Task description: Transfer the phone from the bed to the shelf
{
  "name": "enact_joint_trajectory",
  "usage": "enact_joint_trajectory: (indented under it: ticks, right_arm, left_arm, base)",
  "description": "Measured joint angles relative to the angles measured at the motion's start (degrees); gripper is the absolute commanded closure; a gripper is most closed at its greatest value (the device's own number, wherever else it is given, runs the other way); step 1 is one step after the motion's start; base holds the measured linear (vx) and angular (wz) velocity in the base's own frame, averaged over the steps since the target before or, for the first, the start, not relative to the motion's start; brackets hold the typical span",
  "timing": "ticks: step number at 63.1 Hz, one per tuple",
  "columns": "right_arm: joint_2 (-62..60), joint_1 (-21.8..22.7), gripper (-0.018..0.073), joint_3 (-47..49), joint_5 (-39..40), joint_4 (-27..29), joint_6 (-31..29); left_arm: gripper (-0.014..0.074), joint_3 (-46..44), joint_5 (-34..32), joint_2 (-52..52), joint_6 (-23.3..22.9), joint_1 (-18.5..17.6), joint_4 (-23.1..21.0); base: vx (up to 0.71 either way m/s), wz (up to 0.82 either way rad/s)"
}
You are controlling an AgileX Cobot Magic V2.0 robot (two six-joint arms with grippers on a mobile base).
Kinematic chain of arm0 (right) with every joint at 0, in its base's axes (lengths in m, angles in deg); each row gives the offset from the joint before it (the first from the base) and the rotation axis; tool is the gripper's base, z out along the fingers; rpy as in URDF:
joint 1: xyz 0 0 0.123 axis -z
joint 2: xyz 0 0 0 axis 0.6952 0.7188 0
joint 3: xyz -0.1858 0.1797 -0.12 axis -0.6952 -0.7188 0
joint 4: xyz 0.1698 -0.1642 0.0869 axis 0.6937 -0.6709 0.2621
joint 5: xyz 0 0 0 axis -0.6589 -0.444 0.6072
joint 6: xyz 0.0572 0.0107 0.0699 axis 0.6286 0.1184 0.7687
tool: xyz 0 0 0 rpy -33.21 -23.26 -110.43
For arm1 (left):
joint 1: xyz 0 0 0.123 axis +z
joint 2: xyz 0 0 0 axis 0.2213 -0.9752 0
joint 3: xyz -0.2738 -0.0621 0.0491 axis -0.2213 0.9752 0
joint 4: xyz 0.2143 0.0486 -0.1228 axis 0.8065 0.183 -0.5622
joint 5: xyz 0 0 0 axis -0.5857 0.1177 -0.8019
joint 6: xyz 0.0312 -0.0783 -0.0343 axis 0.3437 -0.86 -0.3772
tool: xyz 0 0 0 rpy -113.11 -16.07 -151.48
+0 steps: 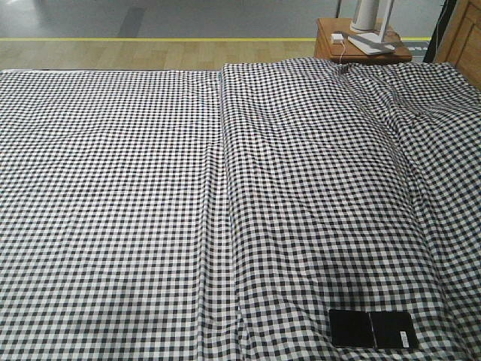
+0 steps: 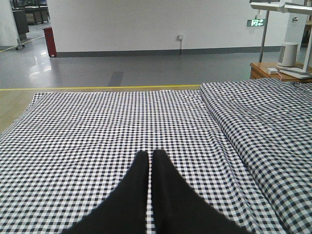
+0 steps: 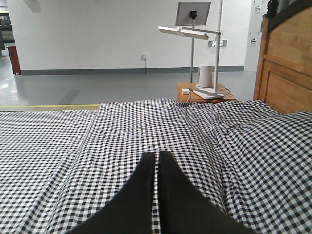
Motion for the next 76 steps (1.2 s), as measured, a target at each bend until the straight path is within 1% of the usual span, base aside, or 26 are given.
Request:
enact_joint_trajectory:
  ticks: [76]
  right_arm:
    - [0.0, 0.0, 0.0564, 0.0, 0.0, 0.0, 0.0]
  left_arm:
    - [0.0595, 0.0, 0.0, 0.0, 0.0, 0.0, 0.0]
  base:
    - [0.00, 0.00]
